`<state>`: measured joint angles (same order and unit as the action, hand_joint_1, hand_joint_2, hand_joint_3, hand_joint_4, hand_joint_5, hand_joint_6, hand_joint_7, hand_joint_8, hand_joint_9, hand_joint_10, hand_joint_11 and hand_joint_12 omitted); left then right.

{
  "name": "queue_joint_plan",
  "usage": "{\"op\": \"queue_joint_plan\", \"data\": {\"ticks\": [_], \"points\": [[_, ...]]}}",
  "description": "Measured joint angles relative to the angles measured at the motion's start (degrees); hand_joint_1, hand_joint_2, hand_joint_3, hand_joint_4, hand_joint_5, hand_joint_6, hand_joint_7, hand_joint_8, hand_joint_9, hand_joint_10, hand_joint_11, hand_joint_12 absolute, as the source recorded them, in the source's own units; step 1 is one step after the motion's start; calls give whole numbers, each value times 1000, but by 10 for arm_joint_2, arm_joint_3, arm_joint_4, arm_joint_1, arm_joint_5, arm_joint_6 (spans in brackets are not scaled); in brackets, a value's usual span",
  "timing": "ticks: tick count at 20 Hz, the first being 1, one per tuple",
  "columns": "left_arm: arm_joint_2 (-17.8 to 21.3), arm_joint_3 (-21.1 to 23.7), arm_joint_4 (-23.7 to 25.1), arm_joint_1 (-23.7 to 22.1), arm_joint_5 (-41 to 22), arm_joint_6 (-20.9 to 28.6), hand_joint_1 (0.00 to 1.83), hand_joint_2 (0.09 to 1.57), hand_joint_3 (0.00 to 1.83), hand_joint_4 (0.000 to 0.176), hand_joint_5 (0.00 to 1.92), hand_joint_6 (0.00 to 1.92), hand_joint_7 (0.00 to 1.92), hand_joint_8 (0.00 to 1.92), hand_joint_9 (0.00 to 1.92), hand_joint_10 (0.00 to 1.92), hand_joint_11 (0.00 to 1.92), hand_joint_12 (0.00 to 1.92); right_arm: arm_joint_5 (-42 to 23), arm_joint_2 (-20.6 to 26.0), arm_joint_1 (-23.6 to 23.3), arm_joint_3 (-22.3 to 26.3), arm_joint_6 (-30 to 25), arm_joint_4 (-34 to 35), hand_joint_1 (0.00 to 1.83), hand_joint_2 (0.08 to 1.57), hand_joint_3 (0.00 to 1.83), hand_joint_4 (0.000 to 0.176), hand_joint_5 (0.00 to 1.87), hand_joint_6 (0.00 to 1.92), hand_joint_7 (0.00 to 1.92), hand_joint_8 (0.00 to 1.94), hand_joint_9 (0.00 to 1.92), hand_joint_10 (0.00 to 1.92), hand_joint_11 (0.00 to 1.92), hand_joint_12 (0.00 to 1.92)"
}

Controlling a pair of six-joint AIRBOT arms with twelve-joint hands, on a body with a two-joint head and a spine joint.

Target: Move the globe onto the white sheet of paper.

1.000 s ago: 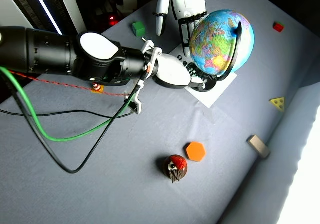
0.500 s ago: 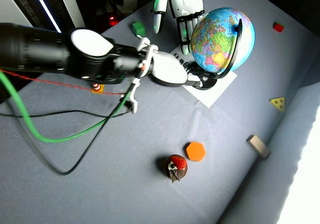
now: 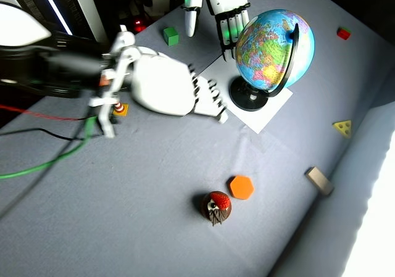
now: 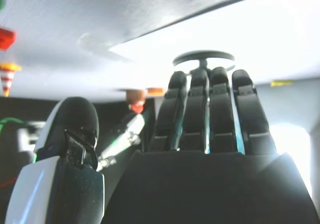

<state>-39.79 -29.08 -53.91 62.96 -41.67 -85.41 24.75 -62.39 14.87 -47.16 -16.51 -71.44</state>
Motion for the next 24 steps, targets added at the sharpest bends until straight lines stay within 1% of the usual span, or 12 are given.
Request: {"op": "queue_joint_plan", "data": {"ticks": [3, 6, 9, 11, 12, 13, 16, 18, 20, 21, 23, 24], "points": [[4, 15, -68, -37, 19, -60, 0, 1187, 0, 0, 92, 4, 67, 0, 61, 1, 0, 16, 84, 40, -12, 53, 2, 47, 9, 1145, 2, 0, 216, 8, 233, 1, 191, 0, 0, 371], [-5, 33, -150, -111, 47, -189, 0, 1187, 0, 0, 92, 3, 67, 0, 62, 1, 0, 16, 145, 59, -35, 111, -38, 63, 12, 1145, 2, 0, 214, 7, 242, 4, 191, 0, 0, 374], [-25, 42, -266, -180, 58, -320, 0, 1187, 0, 0, 99, 4, 77, 4, 64, 6, 15, 7, 159, 66, -40, 149, -74, 82, 12, 1145, 1, 0, 200, 1, 246, 5, 192, 1, 0, 376], [-46, 44, -327, -236, 52, -406, 0, 1186, 0, 0, 102, 5, 86, 6, 70, 7, 16, 8, 171, 60, -49, 153, -112, 75, 11, 1145, 1, 0, 206, 4, 244, 4, 183, 0, 0, 377], [-54, 46, -381, -263, 46, -460, 0, 1184, 0, 0, 101, 4, 83, 4, 63, 4, 6, 4, 180, 58, -51, 152, -125, 71, 11, 1145, 1, 0, 210, 6, 245, 3, 186, 2, 0, 377], [-58, 46, -412, -275, 42, -483, 0, 1184, 0, 0, 93, 0, 78, 2, 61, 2, 4, 4, 182, 57, -51, 152, -126, 72, 11, 1145, 1, 0, 212, 7, 245, 3, 187, 2, 0, 377], [-66, 46, -552, -327, 6, -595, 0, 1183, 0, 0, 93, 1, 76, 1, 60, 2, 3, 3, 178, 55, -49, 154, -122, 78, 12, 1145, 1, 0, 210, 5, 244, 3, 189, 3, 0, 378], [-70, 46, -614, -351, -20, -635, 0, 1183, 0, 0, 92, 1, 76, 1, 60, 2, 3, 4, 167, 55, -49, 154, -122, 71, 11, 1145, 1, 0, 222, 10, 244, 2, 189, 3, 0, 379], [-70, 46, -708, -390, -51, -694, 0, 1183, 0, 0, 94, 1, 77, 1, 61, 2, 3, 4, 163, 55, -49, 154, -123, 66, 11, 1146, 1, 0, 235, 14, 246, 3, 190, 3, 0, 379], [-70, 46, -736, -412, -71, -724, 0, 1183, 0, 0, 106, 6, 90, 6, 73, 7, 2, 3, 160, 55, -49, 154, -124, 60, 10, 1146, 1, 0, 244, 18, 259, 8, 198, 6, 0, 380], [-73, 44, -752, -430, -92, -734, 0, 1182, 0, 0, 149, 9, 162, 12, 125, 13, 8, 9, 156, 55, -49, 154, -125, 56, 11, 1147, 1, 0, 296, 27, 331, 18, 242, 18, 0, 495], [-74, 36, -785, -445, -108, -744, 0, 1183, 0, 0, 192, 10, 239, 9, 174, 14, 22, 23, 155, 55, -49, 154, -125, 56, 15, 1148, 0, 0, 396, 59, 421, 39, 305, 38, 0, 672]]}}
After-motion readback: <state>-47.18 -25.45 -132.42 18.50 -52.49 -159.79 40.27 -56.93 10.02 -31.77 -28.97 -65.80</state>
